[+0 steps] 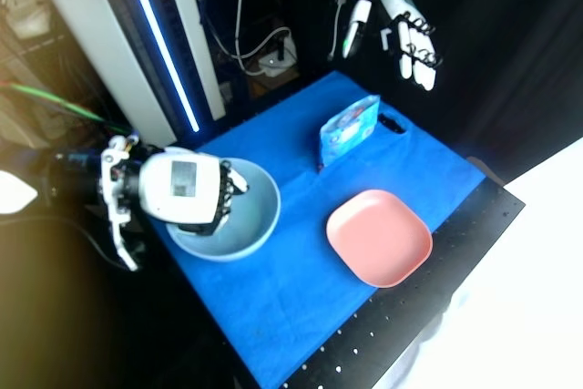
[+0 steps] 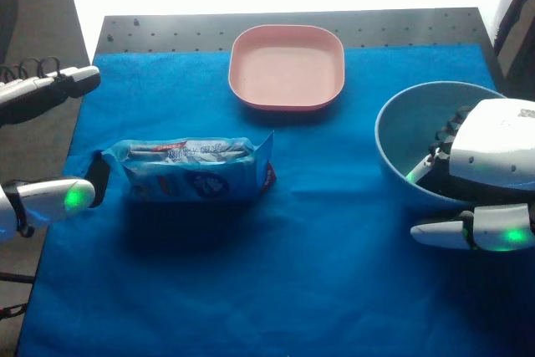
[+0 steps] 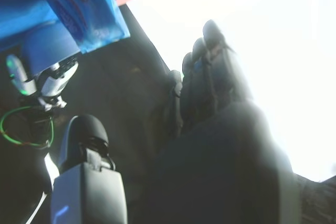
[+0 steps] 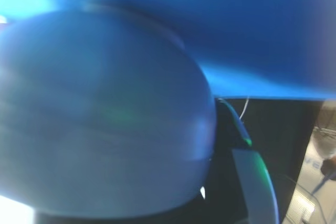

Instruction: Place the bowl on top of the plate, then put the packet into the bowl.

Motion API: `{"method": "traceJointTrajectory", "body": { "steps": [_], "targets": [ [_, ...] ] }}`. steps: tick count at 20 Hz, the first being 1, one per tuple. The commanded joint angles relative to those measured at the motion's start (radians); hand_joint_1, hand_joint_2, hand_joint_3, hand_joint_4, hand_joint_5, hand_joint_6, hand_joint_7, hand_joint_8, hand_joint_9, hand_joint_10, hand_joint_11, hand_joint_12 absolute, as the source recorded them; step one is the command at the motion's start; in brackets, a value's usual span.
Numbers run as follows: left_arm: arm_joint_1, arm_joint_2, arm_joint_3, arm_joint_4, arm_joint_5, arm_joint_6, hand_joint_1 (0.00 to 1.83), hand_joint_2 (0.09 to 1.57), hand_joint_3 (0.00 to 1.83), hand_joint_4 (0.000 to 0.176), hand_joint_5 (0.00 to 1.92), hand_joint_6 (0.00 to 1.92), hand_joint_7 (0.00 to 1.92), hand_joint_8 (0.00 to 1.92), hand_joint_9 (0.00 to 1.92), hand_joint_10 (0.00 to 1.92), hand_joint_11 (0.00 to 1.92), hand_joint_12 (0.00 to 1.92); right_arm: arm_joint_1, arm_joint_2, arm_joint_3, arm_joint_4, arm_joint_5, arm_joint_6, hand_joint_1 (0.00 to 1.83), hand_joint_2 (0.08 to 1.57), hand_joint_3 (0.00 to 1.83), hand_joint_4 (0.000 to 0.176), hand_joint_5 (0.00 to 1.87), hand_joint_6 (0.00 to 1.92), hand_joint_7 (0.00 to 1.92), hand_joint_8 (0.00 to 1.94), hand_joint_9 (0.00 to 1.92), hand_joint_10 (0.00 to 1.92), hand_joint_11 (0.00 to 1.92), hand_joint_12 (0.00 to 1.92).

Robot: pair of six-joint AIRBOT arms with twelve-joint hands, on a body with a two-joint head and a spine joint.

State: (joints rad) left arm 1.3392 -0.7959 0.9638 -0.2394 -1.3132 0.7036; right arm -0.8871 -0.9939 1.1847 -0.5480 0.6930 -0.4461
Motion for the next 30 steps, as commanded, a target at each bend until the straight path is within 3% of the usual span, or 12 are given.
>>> {"method": "traceJointTrajectory", "body": {
  "steps": [1, 5, 9, 14, 17, 18, 19, 22, 24, 27, 28, 30],
  "targets": [
    [-0.006, -0.006, 0.007, -0.012, -0.129, -0.007, 0.48, 1.09, 0.00, 0.062, 0.25, 0.00, 0.22, 0.00, 0.22, 0.00, 0.03, 0.60, 0.014, -0.005, 0.003, 0.027, 0.065, 0.004, 0.57, 1.54, 0.00, 0.000, 1.03, 1.92, 1.54, 1.94, 1.67, 1.92, 1.67, 1.92],
    [-0.004, -0.008, 0.006, -0.012, -0.130, -0.008, 0.48, 1.10, 0.00, 0.064, 0.25, 0.00, 0.22, 0.00, 0.22, 0.00, 0.03, 0.61, 0.020, -0.005, 0.002, 0.027, 0.084, 0.004, 0.56, 1.54, 0.00, 0.000, 0.99, 1.92, 1.52, 1.94, 1.65, 1.92, 1.67, 1.92],
    [-0.001, -0.008, 0.006, -0.013, -0.131, -0.010, 0.52, 1.10, 0.00, 0.053, 0.25, 0.00, 0.21, 0.00, 0.21, 0.00, 0.02, 0.62, 0.042, -0.005, 0.002, 0.027, 0.122, 0.004, 0.34, 1.57, 0.03, 0.000, 1.02, 1.92, 1.56, 1.92, 1.66, 1.92, 1.68, 1.92],
    [0.000, -0.009, 0.006, -0.014, -0.135, -0.012, 0.52, 1.10, 0.00, 0.056, 0.26, 0.00, 0.21, 0.00, 0.21, 0.00, 0.00, 0.67, 0.089, 0.005, 0.000, 0.027, 0.173, 0.004, 0.68, 1.53, 0.00, 0.000, 1.02, 1.92, 1.55, 1.94, 1.66, 1.92, 1.70, 1.92],
    [0.001, -0.009, 0.006, -0.014, -0.139, -0.012, 0.50, 1.10, 0.00, 0.061, 0.24, 0.00, 0.21, 0.00, 0.22, 0.00, 0.01, 0.69, 0.112, 0.006, 0.001, 0.028, 0.178, 0.004, 0.73, 1.54, 0.00, 0.000, 0.97, 1.92, 1.54, 1.94, 1.64, 1.92, 1.66, 1.92],
    [0.001, -0.009, 0.006, -0.014, -0.140, -0.013, 0.52, 1.11, 0.00, 0.045, 0.25, 0.00, 0.20, 0.00, 0.21, 0.00, 0.00, 0.66, 0.118, 0.006, 0.002, 0.028, 0.180, 0.004, 0.75, 1.53, 0.00, 0.000, 0.97, 1.92, 1.54, 1.94, 1.65, 1.92, 1.66, 1.92],
    [0.001, -0.009, 0.006, -0.014, -0.141, -0.013, 0.51, 1.11, 0.00, 0.056, 0.25, 0.00, 0.20, 0.00, 0.20, 0.00, 0.00, 0.65, 0.124, 0.006, 0.002, 0.028, 0.185, 0.004, 0.80, 1.50, 0.00, 0.000, 0.86, 1.86, 1.51, 1.94, 1.64, 1.92, 1.65, 1.92],
    [0.001, -0.009, 0.006, -0.014, -0.142, -0.013, 0.50, 1.11, 0.00, 0.054, 0.25, 0.00, 0.20, 0.00, 0.20, 0.00, 0.00, 0.65, 0.153, 0.008, 0.004, 0.031, 0.203, 0.002, 0.45, 1.57, 0.02, 0.000, 0.95, 1.92, 1.54, 1.94, 1.66, 1.92, 1.67, 1.92],
    [0.001, -0.009, 0.006, -0.014, -0.143, -0.013, 0.48, 1.11, 0.00, 0.065, 0.24, 0.00, 0.19, 0.00, 0.19, 0.00, 0.00, 0.63, 0.185, 0.008, 0.010, 0.050, 0.203, -0.040, 0.37, 1.57, 0.01, 0.000, 1.01, 1.92, 1.56, 1.94, 1.67, 1.92, 1.69, 1.92],
    [0.001, -0.009, 0.007, -0.014, -0.145, -0.013, 0.50, 1.11, 0.00, 0.069, 0.24, 0.00, 0.20, 0.00, 0.18, 0.00, 0.00, 0.57, 0.212, -0.005, 0.036, 0.075, 0.203, -0.042, 0.57, 1.56, 0.01, 0.000, 1.06, 1.92, 1.55, 1.94, 1.68, 1.92, 1.71, 1.92],
    [0.001, -0.009, 0.008, -0.014, -0.144, -0.013, 0.49, 1.11, 0.00, 0.078, 0.23, 0.00, 0.20, 0.00, 0.18, 0.00, 0.00, 0.56, 0.219, -0.009, 0.046, 0.085, 0.203, -0.042, 0.62, 1.55, 0.00, 0.000, 1.02, 1.92, 1.54, 1.94, 1.68, 1.92, 1.71, 1.92],
    [0.001, -0.010, 0.008, -0.014, -0.144, -0.013, 0.54, 1.11, 0.00, 0.070, 0.24, 0.00, 0.20, 0.00, 0.18, 0.00, 0.00, 0.55, 0.232, -0.030, 0.069, 0.095, 0.203, -0.042, 0.69, 1.54, 0.00, 0.000, 0.88, 1.92, 1.50, 1.94, 1.66, 1.92, 1.70, 1.92]
  ]
}}
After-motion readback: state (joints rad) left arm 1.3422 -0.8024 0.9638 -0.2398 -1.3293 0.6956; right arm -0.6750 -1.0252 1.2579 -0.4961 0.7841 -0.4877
